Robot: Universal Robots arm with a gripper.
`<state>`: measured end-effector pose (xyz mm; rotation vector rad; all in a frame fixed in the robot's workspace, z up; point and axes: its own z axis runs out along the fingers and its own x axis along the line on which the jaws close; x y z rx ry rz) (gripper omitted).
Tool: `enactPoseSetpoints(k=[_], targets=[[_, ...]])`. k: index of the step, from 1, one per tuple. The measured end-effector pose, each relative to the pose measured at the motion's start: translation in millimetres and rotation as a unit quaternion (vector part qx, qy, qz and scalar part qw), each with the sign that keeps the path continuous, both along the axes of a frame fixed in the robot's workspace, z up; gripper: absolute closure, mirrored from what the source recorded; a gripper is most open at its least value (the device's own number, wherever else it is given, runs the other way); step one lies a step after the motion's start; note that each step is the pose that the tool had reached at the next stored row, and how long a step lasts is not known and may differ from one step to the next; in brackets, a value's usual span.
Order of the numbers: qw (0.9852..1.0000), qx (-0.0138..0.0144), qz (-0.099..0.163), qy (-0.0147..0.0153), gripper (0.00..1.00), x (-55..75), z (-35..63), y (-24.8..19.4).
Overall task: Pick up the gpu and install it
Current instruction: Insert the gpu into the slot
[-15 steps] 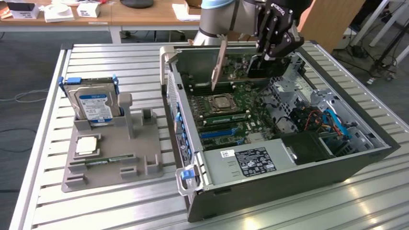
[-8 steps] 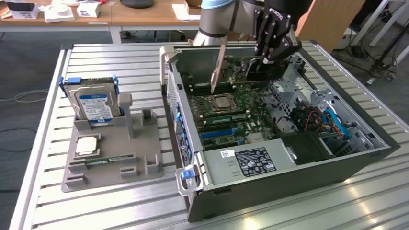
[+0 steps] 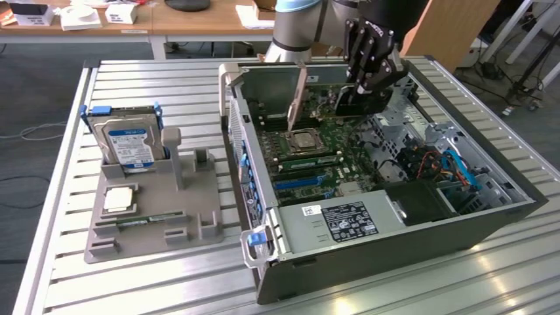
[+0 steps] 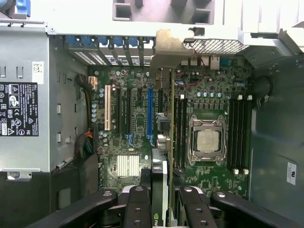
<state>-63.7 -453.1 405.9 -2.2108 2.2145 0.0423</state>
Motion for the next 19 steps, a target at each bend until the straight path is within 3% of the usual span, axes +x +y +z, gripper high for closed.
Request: enactPoseSetpoints(k=[19], targets=[[1.0,0.0011,0.0,0.0,0.73,0.0,-11.7,0.0]])
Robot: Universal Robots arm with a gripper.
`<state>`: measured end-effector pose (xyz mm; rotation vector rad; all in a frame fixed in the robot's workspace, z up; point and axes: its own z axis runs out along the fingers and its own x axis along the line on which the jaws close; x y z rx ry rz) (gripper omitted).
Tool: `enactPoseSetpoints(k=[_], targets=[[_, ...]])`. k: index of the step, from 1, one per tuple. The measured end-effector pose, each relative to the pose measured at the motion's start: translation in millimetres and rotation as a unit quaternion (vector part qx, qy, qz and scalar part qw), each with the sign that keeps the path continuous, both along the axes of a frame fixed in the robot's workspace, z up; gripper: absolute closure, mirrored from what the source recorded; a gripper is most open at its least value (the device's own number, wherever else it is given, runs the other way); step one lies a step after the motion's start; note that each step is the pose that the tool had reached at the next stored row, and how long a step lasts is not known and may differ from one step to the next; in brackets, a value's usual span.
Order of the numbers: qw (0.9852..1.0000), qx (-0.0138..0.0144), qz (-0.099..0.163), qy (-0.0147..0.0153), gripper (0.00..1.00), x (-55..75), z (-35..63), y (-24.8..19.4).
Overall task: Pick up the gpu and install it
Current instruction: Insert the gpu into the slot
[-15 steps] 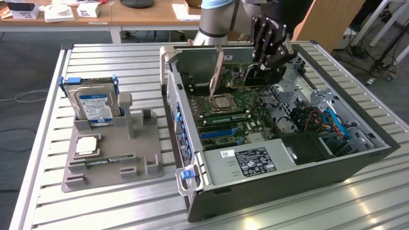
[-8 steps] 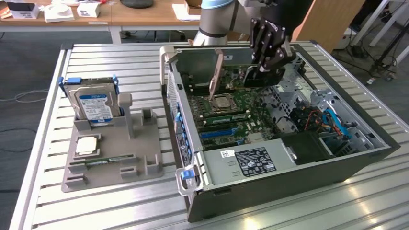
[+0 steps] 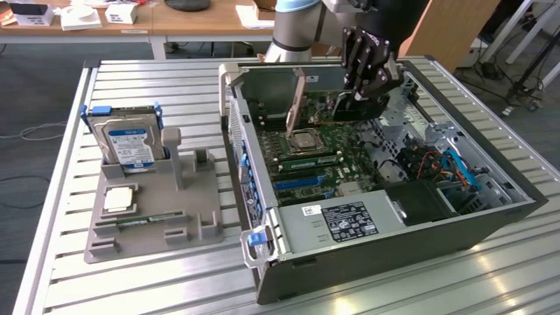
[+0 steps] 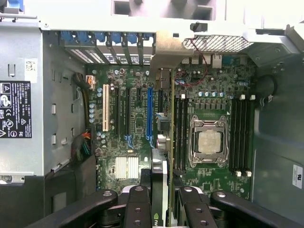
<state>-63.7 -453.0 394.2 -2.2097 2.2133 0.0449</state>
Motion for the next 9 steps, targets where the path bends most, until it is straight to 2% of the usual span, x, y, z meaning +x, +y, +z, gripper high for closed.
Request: enactPoseSetpoints(k=[9], targets=[[1.0,0.0,0.0,0.0,0.73,0.0,-3.3,0.0]])
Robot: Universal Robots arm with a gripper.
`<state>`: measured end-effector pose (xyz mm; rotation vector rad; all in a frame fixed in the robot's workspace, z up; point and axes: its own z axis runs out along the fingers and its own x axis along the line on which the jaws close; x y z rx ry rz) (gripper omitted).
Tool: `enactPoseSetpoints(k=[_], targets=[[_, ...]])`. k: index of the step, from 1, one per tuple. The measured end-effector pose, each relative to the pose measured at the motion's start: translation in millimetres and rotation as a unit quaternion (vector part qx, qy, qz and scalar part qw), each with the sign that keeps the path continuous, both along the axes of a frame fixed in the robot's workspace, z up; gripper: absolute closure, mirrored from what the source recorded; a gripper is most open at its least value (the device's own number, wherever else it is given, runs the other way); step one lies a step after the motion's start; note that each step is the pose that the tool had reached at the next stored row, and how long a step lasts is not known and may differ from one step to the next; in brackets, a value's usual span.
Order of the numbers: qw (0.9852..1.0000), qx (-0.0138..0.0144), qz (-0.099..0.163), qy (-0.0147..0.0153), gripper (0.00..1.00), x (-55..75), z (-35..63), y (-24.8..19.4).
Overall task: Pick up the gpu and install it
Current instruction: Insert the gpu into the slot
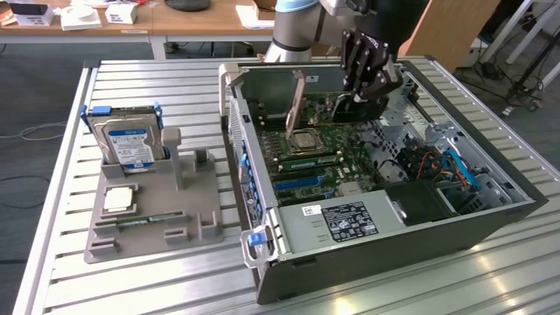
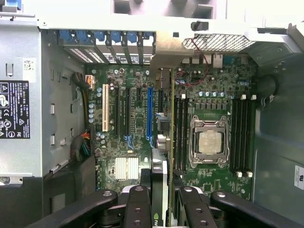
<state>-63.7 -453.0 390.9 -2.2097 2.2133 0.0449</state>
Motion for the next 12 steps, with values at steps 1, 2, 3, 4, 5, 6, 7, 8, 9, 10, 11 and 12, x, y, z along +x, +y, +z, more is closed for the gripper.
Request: enactPoseSetpoints(k=[1,2,3,4,5,6,7,8,9,10,11,12], targets=[[1.0,0.0,0.0,0.0,0.73,0.0,-0.4,0.0],[1.0,0.0,0.0,0.0,0.73,0.0,-0.7,0.0],[1.0,0.0,0.0,0.0,0.73,0.0,-1.1,0.0],[1.0,0.0,0.0,0.0,0.73,0.0,-1.4,0.0],[1.0,0.0,0.0,0.0,0.73,0.0,-1.8,0.0],[1.0,0.0,0.0,0.0,0.73,0.0,-2.1,0.0],[1.0,0.0,0.0,0.0,0.73,0.0,-2.4,0.0],[1.0,0.0,0.0,0.0,0.73,0.0,-2.7,0.0],[1.0,0.0,0.0,0.0,0.73,0.0,-3.0,0.0],[1.0,0.0,0.0,0.0,0.73,0.0,-3.3,0.0],[1.0,0.0,0.0,0.0,0.73,0.0,-3.6,0.0],[1.0,0.0,0.0,0.0,0.73,0.0,-3.9,0.0]])
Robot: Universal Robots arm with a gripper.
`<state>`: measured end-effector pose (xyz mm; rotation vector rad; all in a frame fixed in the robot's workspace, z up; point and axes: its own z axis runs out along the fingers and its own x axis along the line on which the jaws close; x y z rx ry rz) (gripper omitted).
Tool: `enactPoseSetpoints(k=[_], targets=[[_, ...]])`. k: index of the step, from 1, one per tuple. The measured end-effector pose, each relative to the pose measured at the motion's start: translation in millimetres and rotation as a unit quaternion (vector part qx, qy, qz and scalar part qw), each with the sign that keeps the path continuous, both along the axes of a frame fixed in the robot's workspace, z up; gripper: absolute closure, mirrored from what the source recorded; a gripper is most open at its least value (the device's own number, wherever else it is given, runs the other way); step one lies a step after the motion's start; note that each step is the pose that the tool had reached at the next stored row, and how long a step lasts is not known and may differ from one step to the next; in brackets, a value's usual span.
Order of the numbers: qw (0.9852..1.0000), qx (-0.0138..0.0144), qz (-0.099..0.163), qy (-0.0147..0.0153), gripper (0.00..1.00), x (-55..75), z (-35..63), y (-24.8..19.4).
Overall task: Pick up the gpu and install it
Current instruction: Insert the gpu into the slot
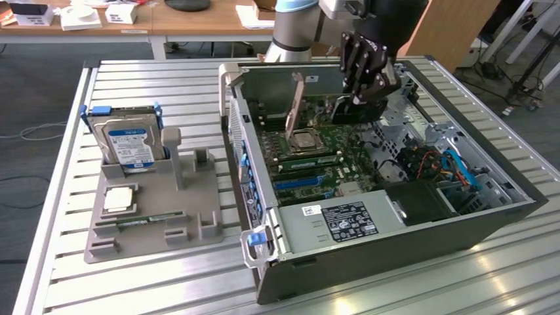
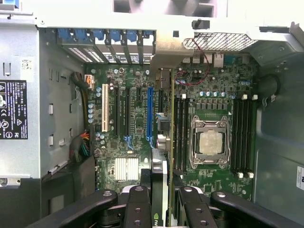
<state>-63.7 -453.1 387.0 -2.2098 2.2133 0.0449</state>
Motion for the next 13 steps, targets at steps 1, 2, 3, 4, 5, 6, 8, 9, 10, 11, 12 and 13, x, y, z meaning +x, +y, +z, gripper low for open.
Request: enactPoseSetpoints(k=[1,2,3,4,5,6,8,9,10,11,12,13], targets=[[1.0,0.0,0.0,0.0,0.73,0.0,-0.3,0.0],[1.0,0.0,0.0,0.0,0.73,0.0,-0.6,0.0],[1.0,0.0,0.0,0.0,0.73,0.0,-0.9,0.0],[1.0,0.0,0.0,0.0,0.73,0.0,-1.3,0.0],[1.0,0.0,0.0,0.0,0.73,0.0,-1.6,0.0],[1.0,0.0,0.0,0.0,0.73,0.0,-1.9,0.0],[1.0,0.0,0.0,0.0,0.73,0.0,-2.7,0.0],[1.0,0.0,0.0,0.0,0.73,0.0,-3.2,0.0],[1.0,0.0,0.0,0.0,0.73,0.0,-3.7,0.0],[1.0,0.0,0.0,0.0,0.73,0.0,-4.3,0.0],[1.0,0.0,0.0,0.0,0.73,0.0,-4.8,0.0],[1.0,0.0,0.0,0.0,0.73,0.0,-5.3,0.0]])
